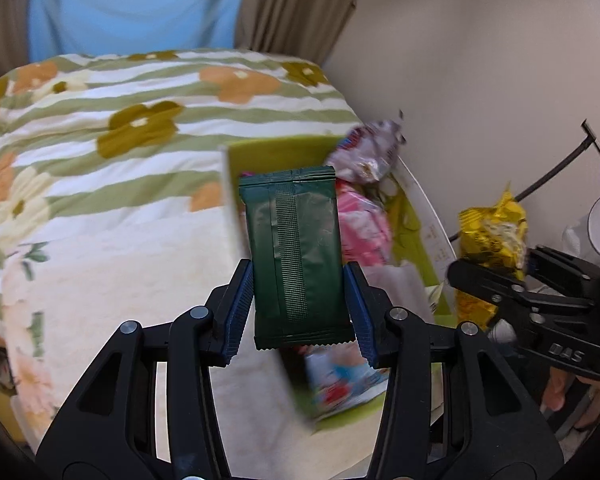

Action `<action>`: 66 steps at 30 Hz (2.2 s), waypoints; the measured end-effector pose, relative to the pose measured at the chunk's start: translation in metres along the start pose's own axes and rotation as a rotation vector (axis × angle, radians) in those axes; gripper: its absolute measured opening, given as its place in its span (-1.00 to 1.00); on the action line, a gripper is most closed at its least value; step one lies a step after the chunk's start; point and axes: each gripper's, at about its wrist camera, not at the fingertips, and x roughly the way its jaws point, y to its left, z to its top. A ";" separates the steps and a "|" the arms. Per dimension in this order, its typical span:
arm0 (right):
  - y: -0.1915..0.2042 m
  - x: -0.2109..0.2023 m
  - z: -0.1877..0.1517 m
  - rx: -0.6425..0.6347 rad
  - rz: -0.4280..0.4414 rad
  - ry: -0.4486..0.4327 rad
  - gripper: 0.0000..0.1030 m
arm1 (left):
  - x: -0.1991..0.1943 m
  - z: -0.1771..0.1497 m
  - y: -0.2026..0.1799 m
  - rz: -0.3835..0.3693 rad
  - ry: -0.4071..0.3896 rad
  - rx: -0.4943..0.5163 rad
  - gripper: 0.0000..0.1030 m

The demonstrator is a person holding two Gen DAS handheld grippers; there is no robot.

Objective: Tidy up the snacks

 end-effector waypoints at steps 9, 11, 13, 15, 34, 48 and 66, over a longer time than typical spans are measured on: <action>-0.070 -0.007 -0.007 0.039 0.036 -0.001 -0.14 | 0.054 -0.002 -0.036 0.076 0.050 -0.040 -0.05; -0.079 -0.005 -0.008 0.044 0.053 0.000 -0.14 | 0.053 -0.009 -0.027 0.090 0.053 -0.068 0.59; -0.088 -0.002 -0.010 0.055 0.071 0.001 -0.14 | 0.043 -0.015 -0.021 0.103 0.013 -0.108 0.99; -0.093 0.001 -0.011 0.070 0.090 0.004 -0.14 | 0.033 -0.021 -0.018 0.119 -0.011 -0.132 0.99; -0.115 0.047 0.017 0.088 0.144 0.056 0.65 | -0.004 -0.049 -0.030 0.359 -0.032 -0.087 0.99; -0.087 0.001 -0.027 0.113 0.031 -0.012 0.99 | -0.048 -0.082 -0.011 0.341 -0.072 -0.082 0.99; 0.026 -0.148 -0.094 0.025 -0.085 -0.316 0.99 | -0.217 -0.139 -0.019 0.385 -0.341 -0.026 0.99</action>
